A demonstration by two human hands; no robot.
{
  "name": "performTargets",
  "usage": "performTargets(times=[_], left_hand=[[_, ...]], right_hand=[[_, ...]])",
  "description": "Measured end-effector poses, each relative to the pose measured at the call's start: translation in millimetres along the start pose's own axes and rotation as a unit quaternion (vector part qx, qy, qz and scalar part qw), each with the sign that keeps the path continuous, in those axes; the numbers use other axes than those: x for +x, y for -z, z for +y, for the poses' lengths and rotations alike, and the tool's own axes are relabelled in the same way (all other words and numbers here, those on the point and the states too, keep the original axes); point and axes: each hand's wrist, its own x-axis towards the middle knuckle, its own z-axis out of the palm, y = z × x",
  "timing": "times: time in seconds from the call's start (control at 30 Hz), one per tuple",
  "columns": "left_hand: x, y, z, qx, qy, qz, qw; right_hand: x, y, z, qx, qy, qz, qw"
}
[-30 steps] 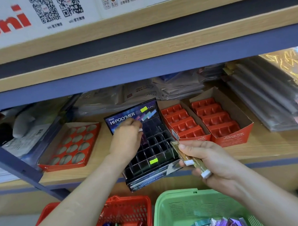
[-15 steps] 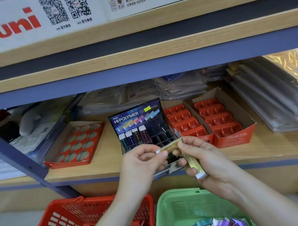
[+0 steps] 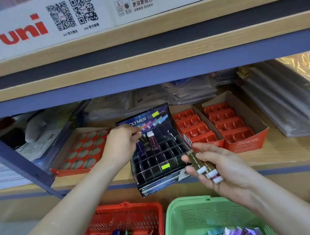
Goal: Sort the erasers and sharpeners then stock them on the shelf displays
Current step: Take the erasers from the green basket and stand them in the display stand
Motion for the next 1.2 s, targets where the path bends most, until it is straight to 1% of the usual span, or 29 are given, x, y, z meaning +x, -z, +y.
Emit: performTargets(times=[0.1, 0.2, 0.33, 0.4, 0.47, 0.57, 0.6, 0.63, 0.67, 0.73, 0.8, 0.87, 0.93, 1.0, 1.1, 1.2], left_hand=[[4, -12, -2, 0.027, -0.017, -0.019, 0.999], [4, -22, -3, 0.057, -0.042, -0.019, 0.997], [4, -35, -6, 0.107, -0.063, -0.024, 0.992], [4, -38, -7, 0.124, -0.061, -0.032, 0.99], [2, -37, -3, 0.12, -0.048, -0.019, 0.991], [-10, -22, 24, 0.02, -0.004, 0.037, 0.999], [-18, -14, 38, -0.032, 0.019, 0.04, 0.999], [-28, -7, 54, -0.093, 0.055, 0.016, 0.994], [-40, -2, 68, -0.169, 0.091, -0.027, 0.981], [-64, 4, 94, -0.328, 0.152, -0.118, 0.925], [-84, 6, 112, -0.42, 0.181, -0.172, 0.872], [-96, 2, 121, -0.483, 0.213, -0.166, 0.833], [-101, -1, 122, -0.508, 0.248, -0.13, 0.815], [-103, -2, 118, -0.51, 0.265, -0.104, 0.812], [-100, 6, 106, -0.478, 0.257, -0.056, 0.838], [-78, 25, 80, -0.436, 0.254, 0.013, 0.863]], right_hand=[[-3, 0, 0, -0.015, 0.004, 0.011, 1.0], [-6, 3, -1, -0.026, 0.009, 0.01, 1.0], [-8, 8, -3, -0.054, -0.007, -0.001, 0.999], [-8, 8, -4, -0.075, -0.011, -0.007, 0.997], [-7, 7, -3, -0.087, -0.009, -0.013, 0.996], [-6, 7, -1, -0.078, 0.001, -0.026, 0.997], [-5, 6, -1, -0.074, 0.008, -0.031, 0.997], [-4, 6, 0, -0.07, 0.016, -0.034, 0.997], [-3, 6, 1, -0.065, 0.025, -0.036, 0.997], [-1, 5, 4, -0.049, 0.043, -0.033, 0.997], [0, 5, 6, -0.037, 0.058, -0.027, 0.997], [-2, 5, 8, -0.032, 0.069, -0.022, 0.997], [-4, 5, 10, -0.045, 0.075, -0.021, 0.996], [-6, 5, 13, -0.078, 0.081, -0.019, 0.993], [-7, 4, 15, -0.117, 0.084, -0.004, 0.99], [-7, 5, 13, -0.108, 0.069, 0.017, 0.992]])
